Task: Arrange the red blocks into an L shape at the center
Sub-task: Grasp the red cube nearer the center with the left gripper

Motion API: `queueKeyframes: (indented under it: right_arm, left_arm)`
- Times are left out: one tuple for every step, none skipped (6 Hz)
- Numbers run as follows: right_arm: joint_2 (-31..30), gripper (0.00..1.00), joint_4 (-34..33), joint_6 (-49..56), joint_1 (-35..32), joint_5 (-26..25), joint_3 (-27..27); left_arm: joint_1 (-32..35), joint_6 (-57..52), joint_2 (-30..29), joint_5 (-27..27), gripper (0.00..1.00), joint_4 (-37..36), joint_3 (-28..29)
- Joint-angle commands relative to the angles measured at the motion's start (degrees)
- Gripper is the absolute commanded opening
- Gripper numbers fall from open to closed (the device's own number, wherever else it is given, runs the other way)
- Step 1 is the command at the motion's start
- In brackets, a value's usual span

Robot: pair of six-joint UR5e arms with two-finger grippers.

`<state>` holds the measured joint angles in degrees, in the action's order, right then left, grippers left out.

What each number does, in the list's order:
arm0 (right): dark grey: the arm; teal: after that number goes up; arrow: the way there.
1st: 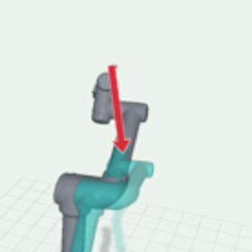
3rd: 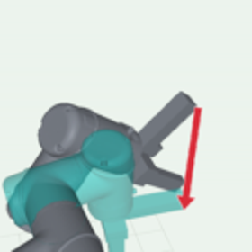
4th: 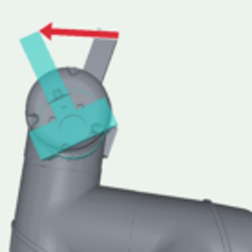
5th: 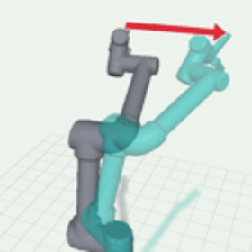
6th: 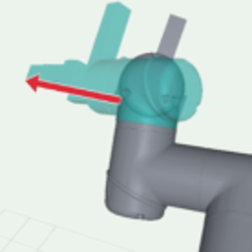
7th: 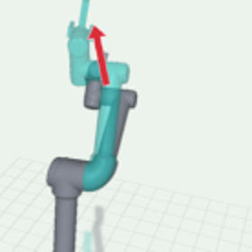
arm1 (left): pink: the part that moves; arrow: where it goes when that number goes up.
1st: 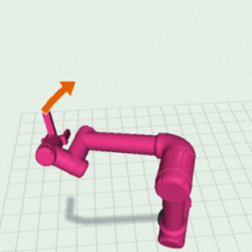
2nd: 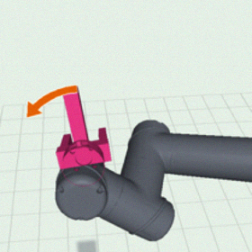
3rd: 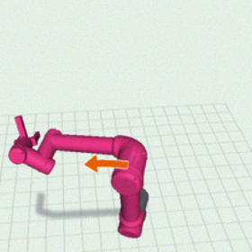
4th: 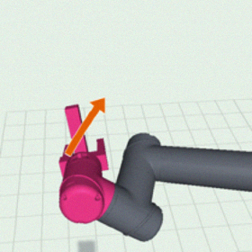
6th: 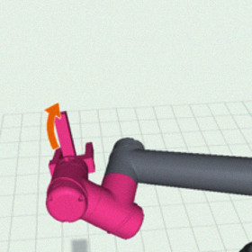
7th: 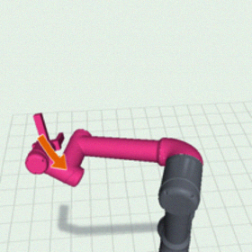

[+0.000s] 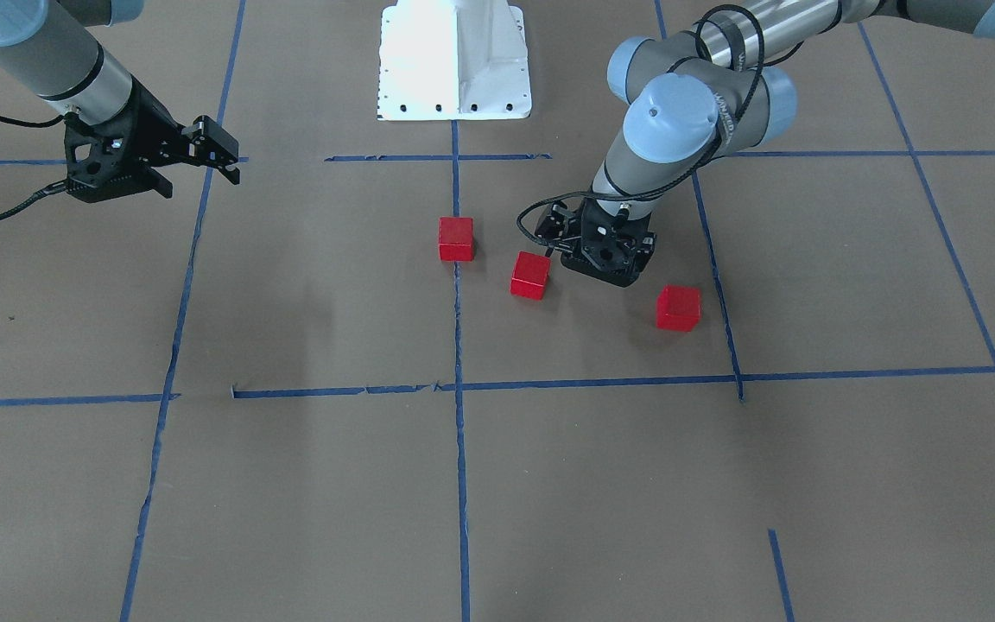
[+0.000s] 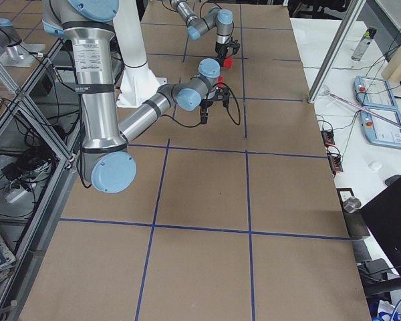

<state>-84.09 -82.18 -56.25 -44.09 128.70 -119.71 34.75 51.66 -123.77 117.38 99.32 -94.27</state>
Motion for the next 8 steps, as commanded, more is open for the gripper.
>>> queueKeyframes:
  right_arm:
    - [0.07, 1.00, 0.00, 0.00, 0.06, -0.21, 0.18]
    - [-0.11, 1.00, 0.00, 0.00, 0.06, -0.21, 0.09]
    - [-0.28, 1.00, 0.00, 0.00, 0.06, -0.30, 0.09]
    - [-0.37, 1.00, 0.00, 0.00, 0.06, -0.30, 0.18]
    - [-0.46, 1.00, 0.00, 0.00, 0.06, -0.30, 0.18]
    - [-0.46, 1.00, 0.00, 0.00, 0.06, -0.30, 0.18]
    - [-0.46, 1.00, 0.00, 0.00, 0.06, -0.30, 0.09]
    - [-0.46, 1.00, 0.00, 0.00, 0.06, -0.30, 0.09]
  left_arm:
    - [-2.84, 5.81, -1.64, -5.20, 0.93, 0.00, 0.58]
    - [-3.54, 7.56, -2.34, -5.31, 0.91, 0.35, 1.71]
    - [-3.55, 7.23, -3.22, -6.19, 0.91, 0.44, 2.94]
    - [-5.12, 6.88, -3.23, -9.94, 0.91, 0.53, 3.56]
    - [-5.22, 6.79, -3.49, -10.32, 0.89, 0.61, 4.00]
    - [-5.22, 6.87, -3.58, -10.33, 0.84, 0.61, 4.01]
    - [-5.22, 6.87, -3.58, -10.41, 0.62, 0.53, 4.10]
    - [-5.22, 6.87, -3.76, -10.50, 0.49, 0.53, 4.18]
